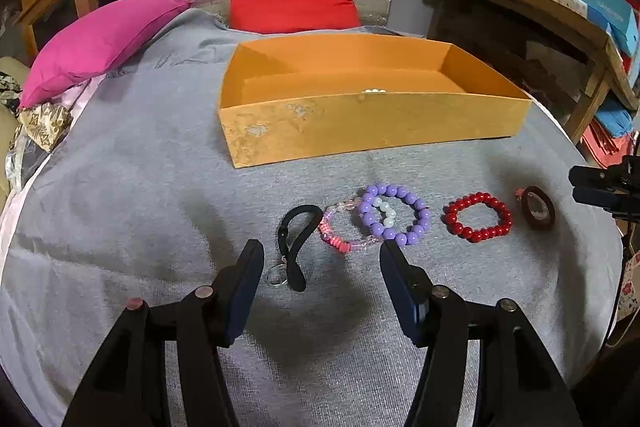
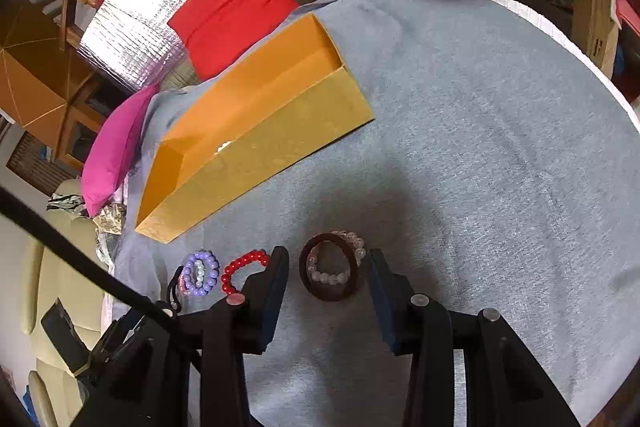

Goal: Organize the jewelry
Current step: 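Grasp the purple bead bracelet with the left tool while the right tool reaches the dark red bangle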

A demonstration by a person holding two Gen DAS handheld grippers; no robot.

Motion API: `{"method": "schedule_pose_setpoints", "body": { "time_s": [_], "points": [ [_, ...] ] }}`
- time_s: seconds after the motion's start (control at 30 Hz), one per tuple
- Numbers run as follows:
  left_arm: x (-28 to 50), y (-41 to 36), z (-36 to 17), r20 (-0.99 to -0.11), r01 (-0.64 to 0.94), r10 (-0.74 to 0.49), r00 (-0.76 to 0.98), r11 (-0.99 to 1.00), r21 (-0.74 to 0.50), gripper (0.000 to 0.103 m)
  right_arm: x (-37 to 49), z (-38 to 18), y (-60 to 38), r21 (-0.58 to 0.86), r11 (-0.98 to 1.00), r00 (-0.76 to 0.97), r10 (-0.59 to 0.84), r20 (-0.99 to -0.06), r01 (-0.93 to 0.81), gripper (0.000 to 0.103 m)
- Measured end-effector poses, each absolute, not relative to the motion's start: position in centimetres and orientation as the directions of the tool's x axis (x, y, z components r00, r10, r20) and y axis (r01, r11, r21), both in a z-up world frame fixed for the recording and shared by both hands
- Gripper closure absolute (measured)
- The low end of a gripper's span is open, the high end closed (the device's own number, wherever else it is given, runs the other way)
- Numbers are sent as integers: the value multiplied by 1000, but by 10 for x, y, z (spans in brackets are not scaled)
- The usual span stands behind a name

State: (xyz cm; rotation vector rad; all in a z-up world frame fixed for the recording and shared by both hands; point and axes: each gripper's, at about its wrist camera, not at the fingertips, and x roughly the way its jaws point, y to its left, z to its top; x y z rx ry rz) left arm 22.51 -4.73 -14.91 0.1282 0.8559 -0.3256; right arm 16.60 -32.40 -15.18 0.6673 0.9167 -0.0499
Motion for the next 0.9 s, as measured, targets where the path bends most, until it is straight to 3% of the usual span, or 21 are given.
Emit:
{"method": "schedule_pose_setpoints", "body": {
  "time_s": [0.33, 0.63, 0.77, 0.8, 0.83, 0.9],
  "points": [
    [241, -50, -152, -759, 377, -355, 547, 913, -156, 43, 165, -159, -327, 498, 800, 604, 224, -764, 333, 60],
    [267, -72, -173, -792, 411, -410, 453, 884, -222, 81, 164, -164, -329, 505, 799, 601, 236, -764, 327, 60],
    [270, -75, -175, -791, 414, -425, 440, 878, -241, 83, 165, -165, -327, 507, 799, 599, 243, -763, 323, 60],
    [269, -75, -175, -790, 416, -427, 441, 877, -242, 85, 165, -165, -327, 508, 799, 598, 244, -764, 322, 60],
    [269, -75, -175, -790, 418, -426, 441, 876, -240, 94, 165, -165, -326, 508, 799, 598, 244, -763, 322, 60],
    [266, -76, -173, -787, 424, -424, 447, 876, -231, 94, 166, -165, -325, 508, 800, 598, 245, -763, 321, 60]
  ]
}}
